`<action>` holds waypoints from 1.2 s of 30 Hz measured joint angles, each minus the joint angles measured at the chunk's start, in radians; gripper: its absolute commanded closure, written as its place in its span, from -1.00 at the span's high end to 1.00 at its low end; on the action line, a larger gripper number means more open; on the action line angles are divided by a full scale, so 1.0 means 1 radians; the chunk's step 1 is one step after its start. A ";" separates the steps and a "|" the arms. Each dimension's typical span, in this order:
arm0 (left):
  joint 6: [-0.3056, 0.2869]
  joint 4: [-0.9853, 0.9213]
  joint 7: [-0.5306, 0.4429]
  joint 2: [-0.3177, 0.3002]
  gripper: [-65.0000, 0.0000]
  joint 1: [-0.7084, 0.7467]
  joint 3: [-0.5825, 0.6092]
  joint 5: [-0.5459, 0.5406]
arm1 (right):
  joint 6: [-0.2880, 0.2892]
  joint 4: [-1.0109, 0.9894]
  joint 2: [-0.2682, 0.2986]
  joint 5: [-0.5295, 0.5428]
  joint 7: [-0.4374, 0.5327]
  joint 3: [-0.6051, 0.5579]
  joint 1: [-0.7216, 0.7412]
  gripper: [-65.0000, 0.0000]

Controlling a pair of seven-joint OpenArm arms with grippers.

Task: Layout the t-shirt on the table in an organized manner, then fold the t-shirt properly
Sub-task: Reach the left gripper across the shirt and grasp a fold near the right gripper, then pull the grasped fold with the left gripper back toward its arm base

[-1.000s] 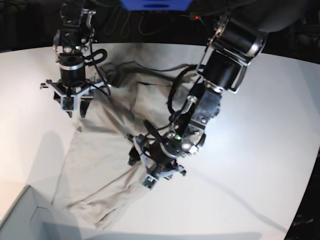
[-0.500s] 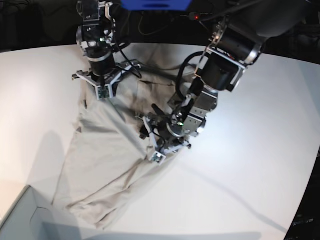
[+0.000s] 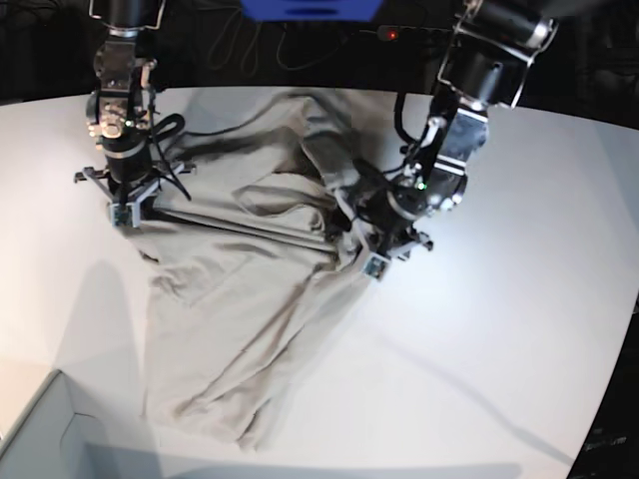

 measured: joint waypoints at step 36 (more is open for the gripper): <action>0.126 -0.550 -0.183 0.238 0.02 -0.531 0.426 -0.239 | -0.037 0.401 -0.193 -0.034 -0.103 0.003 -0.190 -1.00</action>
